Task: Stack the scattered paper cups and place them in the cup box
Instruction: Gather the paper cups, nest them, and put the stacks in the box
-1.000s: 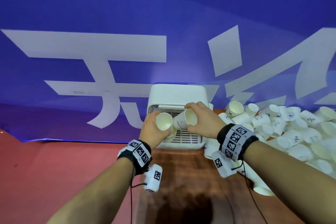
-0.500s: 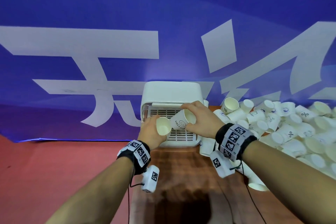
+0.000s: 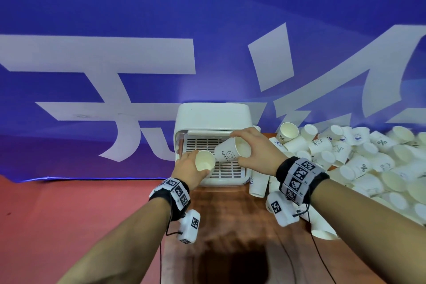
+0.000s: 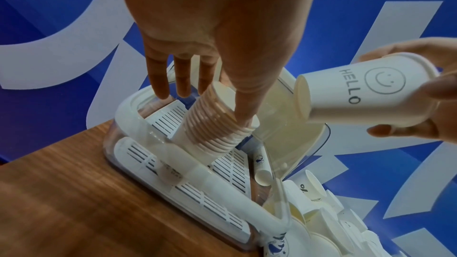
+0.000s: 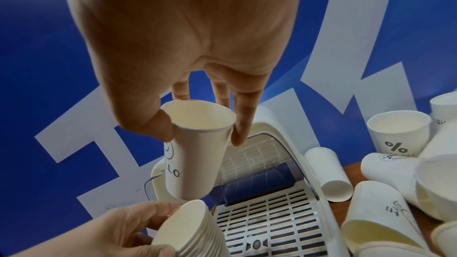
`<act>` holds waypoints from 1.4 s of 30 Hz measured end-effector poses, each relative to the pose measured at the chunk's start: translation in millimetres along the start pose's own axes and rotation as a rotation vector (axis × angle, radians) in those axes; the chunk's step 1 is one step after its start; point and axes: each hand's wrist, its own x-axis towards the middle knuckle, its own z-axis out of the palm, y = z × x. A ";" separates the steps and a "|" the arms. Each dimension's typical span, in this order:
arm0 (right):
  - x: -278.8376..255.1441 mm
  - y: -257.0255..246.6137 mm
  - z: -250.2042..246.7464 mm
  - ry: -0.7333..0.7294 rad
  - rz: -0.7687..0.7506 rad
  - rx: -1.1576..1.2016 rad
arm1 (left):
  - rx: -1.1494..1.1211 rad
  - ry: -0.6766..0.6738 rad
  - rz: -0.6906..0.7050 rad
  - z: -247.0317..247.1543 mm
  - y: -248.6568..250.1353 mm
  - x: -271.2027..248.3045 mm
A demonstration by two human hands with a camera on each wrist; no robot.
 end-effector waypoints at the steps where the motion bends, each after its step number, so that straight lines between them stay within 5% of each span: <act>1: 0.1 1.8 -0.5 0.000 0.004 -0.004 | -0.006 0.005 -0.013 0.0 0.4 0.4; 14: 11.0 -10.3 6.0 -0.007 -0.048 -0.087 | -0.172 0.023 -0.065 -0.9 -4.4 -4.9; 28: 53.0 -42.3 59.7 -0.207 -0.292 -0.447 | -0.249 0.174 -0.152 -40.9 -46.3 -52.5; 42: 68.7 -26.7 92.0 -0.250 -0.247 -0.559 | -0.280 0.215 -0.155 -37.9 -56.9 -59.1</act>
